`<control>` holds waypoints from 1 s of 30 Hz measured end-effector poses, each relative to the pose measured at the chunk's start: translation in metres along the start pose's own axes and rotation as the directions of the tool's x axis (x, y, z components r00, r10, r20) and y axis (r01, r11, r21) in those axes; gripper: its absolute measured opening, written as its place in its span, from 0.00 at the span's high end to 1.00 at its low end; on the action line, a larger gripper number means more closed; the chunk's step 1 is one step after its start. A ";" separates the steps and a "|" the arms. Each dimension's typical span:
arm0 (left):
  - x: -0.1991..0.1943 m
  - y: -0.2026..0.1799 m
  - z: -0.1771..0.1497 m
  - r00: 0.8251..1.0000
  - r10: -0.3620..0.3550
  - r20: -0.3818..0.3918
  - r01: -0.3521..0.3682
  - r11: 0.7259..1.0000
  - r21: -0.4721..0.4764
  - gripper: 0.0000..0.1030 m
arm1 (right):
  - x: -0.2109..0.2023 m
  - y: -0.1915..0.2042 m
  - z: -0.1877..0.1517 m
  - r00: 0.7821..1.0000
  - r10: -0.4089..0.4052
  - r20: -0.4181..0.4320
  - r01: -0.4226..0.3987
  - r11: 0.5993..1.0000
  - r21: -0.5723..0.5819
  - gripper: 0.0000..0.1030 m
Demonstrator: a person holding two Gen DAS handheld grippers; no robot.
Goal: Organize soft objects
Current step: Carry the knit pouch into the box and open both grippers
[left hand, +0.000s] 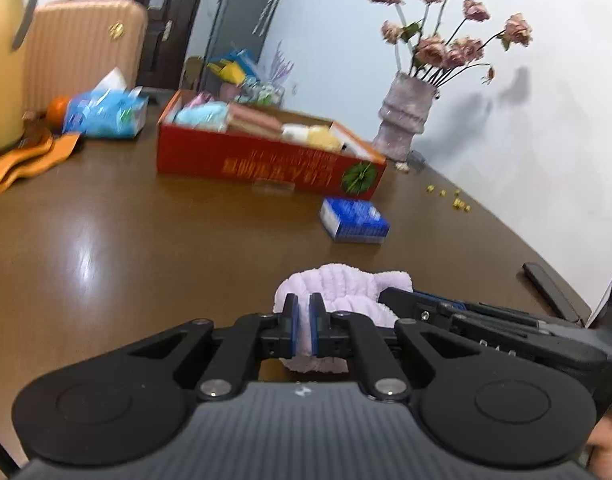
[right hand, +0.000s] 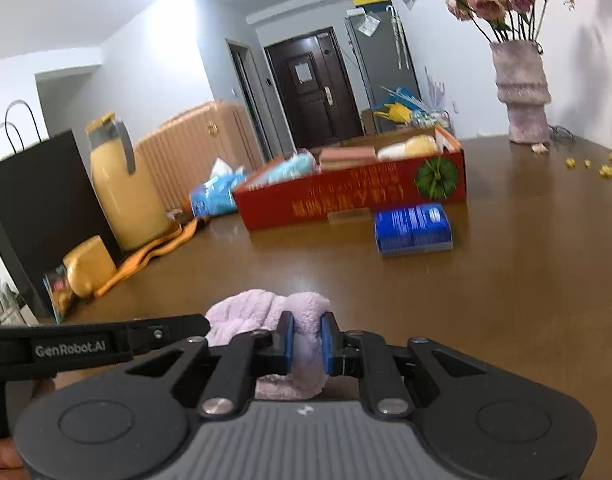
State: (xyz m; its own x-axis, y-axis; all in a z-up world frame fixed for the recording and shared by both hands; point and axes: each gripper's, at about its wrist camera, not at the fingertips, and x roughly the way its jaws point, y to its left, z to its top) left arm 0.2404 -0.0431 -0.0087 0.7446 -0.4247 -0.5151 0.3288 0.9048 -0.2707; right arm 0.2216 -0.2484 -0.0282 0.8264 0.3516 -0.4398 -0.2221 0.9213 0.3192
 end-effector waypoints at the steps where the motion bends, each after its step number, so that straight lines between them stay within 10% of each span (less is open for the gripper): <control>1: 0.002 0.000 0.010 1.000 -0.004 0.009 0.004 1.000 0.008 0.94 | 0.002 -0.003 0.010 1.000 0.011 0.010 -0.011 1.000 0.002 0.87; 9: 0.063 0.018 0.154 0.995 -0.028 0.096 0.026 0.999 0.025 0.94 | 0.065 -0.025 0.155 0.992 0.087 0.093 -0.081 0.994 -0.073 0.87; 14: 0.127 0.053 0.205 0.999 0.042 0.031 -0.041 0.998 -0.055 0.94 | 0.158 -0.045 0.214 0.992 0.122 -0.035 -0.123 0.992 -0.019 0.87; 30: 0.200 0.108 0.170 0.938 0.340 -0.070 -0.322 0.927 0.191 0.97 | 0.303 -0.007 0.168 0.957 0.100 -0.274 -0.139 0.982 -0.126 0.86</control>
State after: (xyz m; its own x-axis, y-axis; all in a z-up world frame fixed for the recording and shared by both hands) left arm 0.5235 -0.0249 -0.0026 0.7692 -0.0928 -0.6323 0.1762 0.9818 0.0703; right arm 0.5605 -0.1758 -0.0232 0.6265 0.4744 -0.6184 -0.3986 0.8769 0.2687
